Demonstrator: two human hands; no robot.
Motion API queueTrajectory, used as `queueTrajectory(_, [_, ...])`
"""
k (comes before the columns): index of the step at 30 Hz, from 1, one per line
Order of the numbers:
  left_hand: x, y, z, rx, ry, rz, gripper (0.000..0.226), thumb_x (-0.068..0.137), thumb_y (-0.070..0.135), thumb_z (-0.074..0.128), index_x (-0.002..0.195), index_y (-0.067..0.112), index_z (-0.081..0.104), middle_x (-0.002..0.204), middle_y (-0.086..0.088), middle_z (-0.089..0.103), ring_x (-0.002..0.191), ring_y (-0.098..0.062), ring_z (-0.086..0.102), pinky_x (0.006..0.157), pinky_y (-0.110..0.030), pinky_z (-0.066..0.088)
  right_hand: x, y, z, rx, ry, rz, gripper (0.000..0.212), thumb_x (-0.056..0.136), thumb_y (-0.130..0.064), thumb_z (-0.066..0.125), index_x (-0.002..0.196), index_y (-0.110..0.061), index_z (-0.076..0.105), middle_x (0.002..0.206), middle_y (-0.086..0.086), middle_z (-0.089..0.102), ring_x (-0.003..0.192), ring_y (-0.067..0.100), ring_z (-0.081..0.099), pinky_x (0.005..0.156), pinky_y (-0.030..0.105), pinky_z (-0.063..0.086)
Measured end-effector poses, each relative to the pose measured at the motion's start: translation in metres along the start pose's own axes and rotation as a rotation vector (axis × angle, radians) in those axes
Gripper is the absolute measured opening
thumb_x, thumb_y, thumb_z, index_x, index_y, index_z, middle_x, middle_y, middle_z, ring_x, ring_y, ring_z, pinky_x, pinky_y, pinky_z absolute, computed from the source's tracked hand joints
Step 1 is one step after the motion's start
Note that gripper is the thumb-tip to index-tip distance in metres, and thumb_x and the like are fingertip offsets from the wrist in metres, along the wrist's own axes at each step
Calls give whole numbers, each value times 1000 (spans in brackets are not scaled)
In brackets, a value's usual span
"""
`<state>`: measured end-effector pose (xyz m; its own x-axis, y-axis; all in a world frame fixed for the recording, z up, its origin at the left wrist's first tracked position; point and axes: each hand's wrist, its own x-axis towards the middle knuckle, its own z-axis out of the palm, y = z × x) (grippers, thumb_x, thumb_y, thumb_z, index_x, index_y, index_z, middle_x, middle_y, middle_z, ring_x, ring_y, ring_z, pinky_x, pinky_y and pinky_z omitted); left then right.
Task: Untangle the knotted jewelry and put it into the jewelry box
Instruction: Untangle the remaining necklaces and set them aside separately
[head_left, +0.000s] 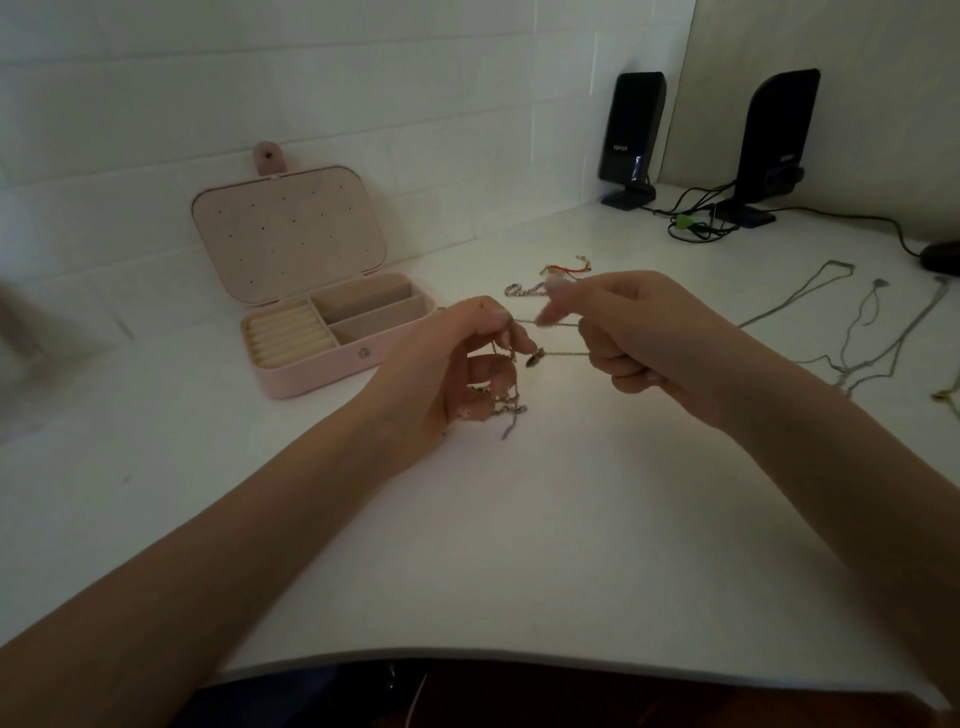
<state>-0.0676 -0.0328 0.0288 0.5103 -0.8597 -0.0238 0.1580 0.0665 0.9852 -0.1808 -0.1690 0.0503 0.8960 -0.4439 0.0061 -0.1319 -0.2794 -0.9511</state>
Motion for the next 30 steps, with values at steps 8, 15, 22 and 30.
queueTrajectory(8, [3, -2, -5, -114, -105, -68, 12, 80, 21, 60, 69, 16, 56, 62, 8, 46, 40, -3, 25, 36, -17, 13, -3, -1, -3, 270, -217, 24, 29, 79, -47, 60, 72, -19, 59, 52, -7, 17, 47, 9, 11, 45, 23, 8])
queueTrajectory(15, [-2, -2, 2, 90, -185, -24, 7, 82, 23, 67, 78, 23, 73, 57, 4, 31, 38, -3, 23, 34, -14, 14, -4, -3, -1, 558, -252, 97, 22, 81, -38, 59, 90, -25, 75, 47, -9, 14, 45, 8, 6, 40, 17, 8])
queueTrajectory(22, [2, -6, 2, 189, 198, 98, 25, 96, 17, 52, 74, 14, 62, 53, 0, 43, 35, -10, 41, 33, -13, 21, -4, -2, -3, 473, -318, 88, 16, 80, -34, 59, 75, -21, 67, 44, -8, 14, 45, 10, 7, 40, 20, 9])
queueTrajectory(30, [4, -4, -11, 281, 480, 255, 33, 93, -1, 43, 85, 17, 69, 72, 1, 61, 56, -9, 60, 41, -18, 42, 6, 2, -17, 639, 23, 141, 23, 87, -19, 44, 64, -16, 47, 50, -5, 17, 47, 9, 11, 47, 21, 11])
